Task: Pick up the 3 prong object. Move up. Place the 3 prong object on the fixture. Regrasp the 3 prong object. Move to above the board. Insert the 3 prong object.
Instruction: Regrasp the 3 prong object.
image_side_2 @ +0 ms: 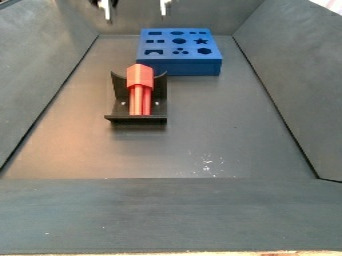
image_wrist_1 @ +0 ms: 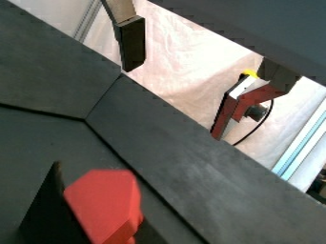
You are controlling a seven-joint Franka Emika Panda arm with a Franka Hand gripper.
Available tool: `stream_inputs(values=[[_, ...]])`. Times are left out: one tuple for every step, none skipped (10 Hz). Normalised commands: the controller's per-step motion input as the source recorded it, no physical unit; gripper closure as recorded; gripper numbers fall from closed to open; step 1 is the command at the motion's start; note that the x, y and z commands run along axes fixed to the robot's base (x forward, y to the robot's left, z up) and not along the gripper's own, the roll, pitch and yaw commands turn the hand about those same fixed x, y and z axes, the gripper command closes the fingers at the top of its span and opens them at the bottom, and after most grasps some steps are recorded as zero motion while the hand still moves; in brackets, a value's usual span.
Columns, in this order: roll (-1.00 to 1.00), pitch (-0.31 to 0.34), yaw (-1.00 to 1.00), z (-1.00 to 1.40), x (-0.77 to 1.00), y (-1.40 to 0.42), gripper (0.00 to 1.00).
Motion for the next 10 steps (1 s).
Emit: stream_inputs(values=[[0.11, 0.067, 0.15, -1.00, 0.08, 0.05, 0.00], [0.10, 0.038, 0.16, -1.00, 0.09, 0.05, 0.00], [0.09, -0.004, 0.15, -1.00, 0.10, 0.04, 0.00], [0.09, -0.030, 0.14, -1.00, 0.11, 0.04, 0.00], [0.09, -0.064, 0.11, -1.00, 0.12, 0.03, 0.00], [0.08, -0.076, 0.10, -1.00, 0.12, 0.03, 0.00], [0.08, -0.093, 0.06, -0.99, 0.13, 0.02, 0.00], [0.08, -0.095, 0.04, -0.85, 0.11, 0.01, 0.00], [0.08, -0.087, 0.02, -0.72, 0.10, 0.01, 0.00], [0.08, -0.074, 0.00, -0.57, 0.09, 0.00, 0.00]])
